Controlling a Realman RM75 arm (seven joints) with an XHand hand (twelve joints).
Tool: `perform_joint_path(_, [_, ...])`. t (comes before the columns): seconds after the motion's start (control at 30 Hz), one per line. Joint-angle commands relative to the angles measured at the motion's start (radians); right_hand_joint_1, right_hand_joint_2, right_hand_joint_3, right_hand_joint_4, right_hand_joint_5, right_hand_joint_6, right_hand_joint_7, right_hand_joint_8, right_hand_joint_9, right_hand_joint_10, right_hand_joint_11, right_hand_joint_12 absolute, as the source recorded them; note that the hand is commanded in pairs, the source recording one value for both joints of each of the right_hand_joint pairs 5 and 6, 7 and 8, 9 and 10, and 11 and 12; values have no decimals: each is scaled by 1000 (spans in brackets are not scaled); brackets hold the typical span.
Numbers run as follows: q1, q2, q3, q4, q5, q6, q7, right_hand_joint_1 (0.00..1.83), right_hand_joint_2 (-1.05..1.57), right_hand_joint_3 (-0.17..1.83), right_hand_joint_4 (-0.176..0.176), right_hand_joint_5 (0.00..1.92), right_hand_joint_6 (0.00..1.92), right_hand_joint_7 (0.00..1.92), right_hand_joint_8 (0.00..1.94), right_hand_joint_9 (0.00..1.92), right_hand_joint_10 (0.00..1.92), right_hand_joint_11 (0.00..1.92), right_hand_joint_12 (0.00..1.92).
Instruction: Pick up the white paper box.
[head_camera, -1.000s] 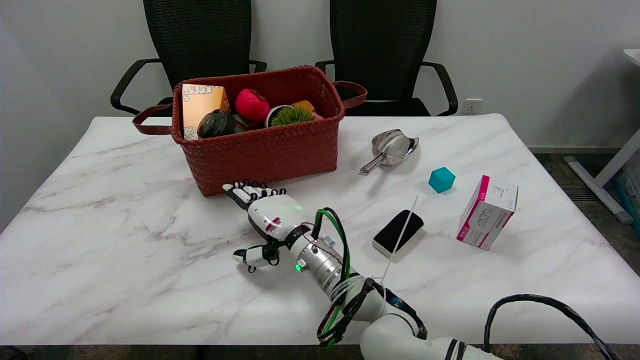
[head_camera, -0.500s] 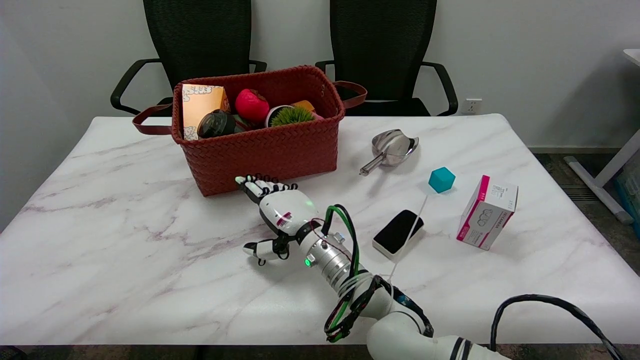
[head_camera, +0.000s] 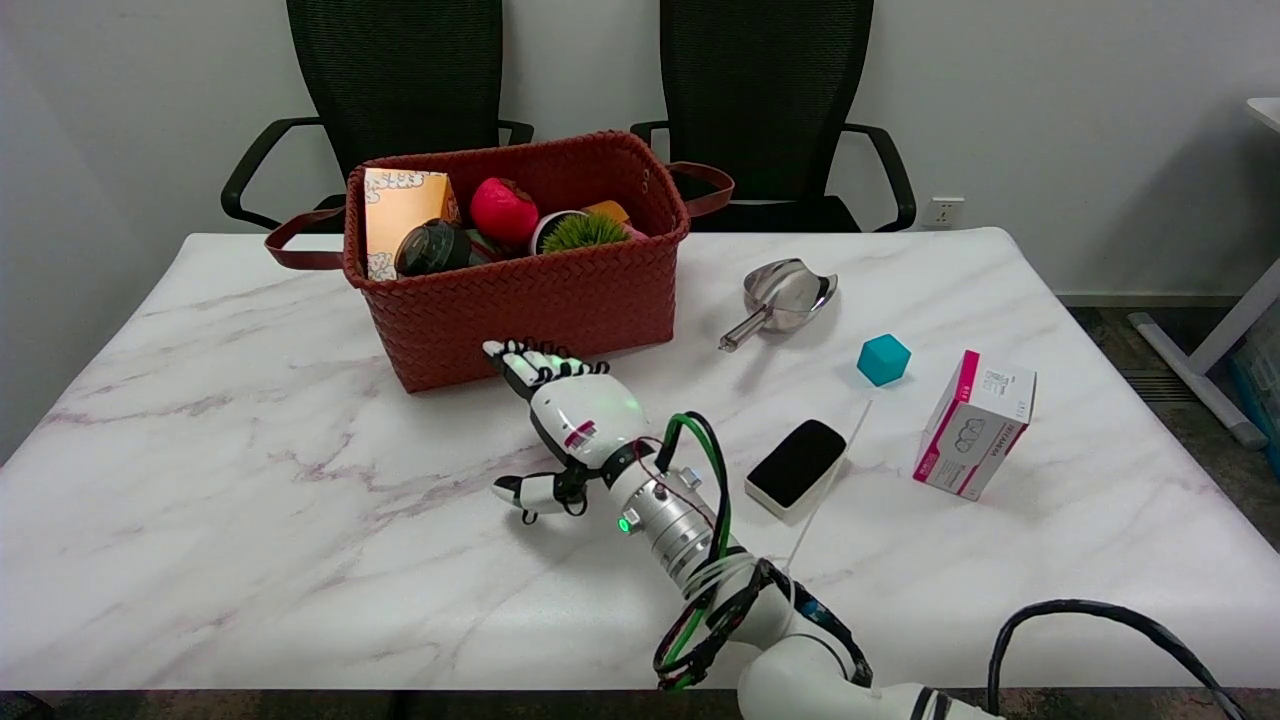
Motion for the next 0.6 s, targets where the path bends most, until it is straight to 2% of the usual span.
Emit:
perform_joint_path(0.03, [-59, 5, -1, 77, 0, 197, -1, 1048, 771, 248, 0, 117, 117, 148, 148, 236, 236, 339, 339])
perform_joint_path(0.3, [-121, 0, -8, 92, 0, 446, -3, 1051, 765, 254, 0, 104, 104, 115, 115, 249, 249, 400, 400])
perform_joint_path(0.6, [-125, 1, -51, 100, 1, 625, -3, 1049, 778, 247, 0, 95, 95, 136, 136, 281, 281, 434, 434])
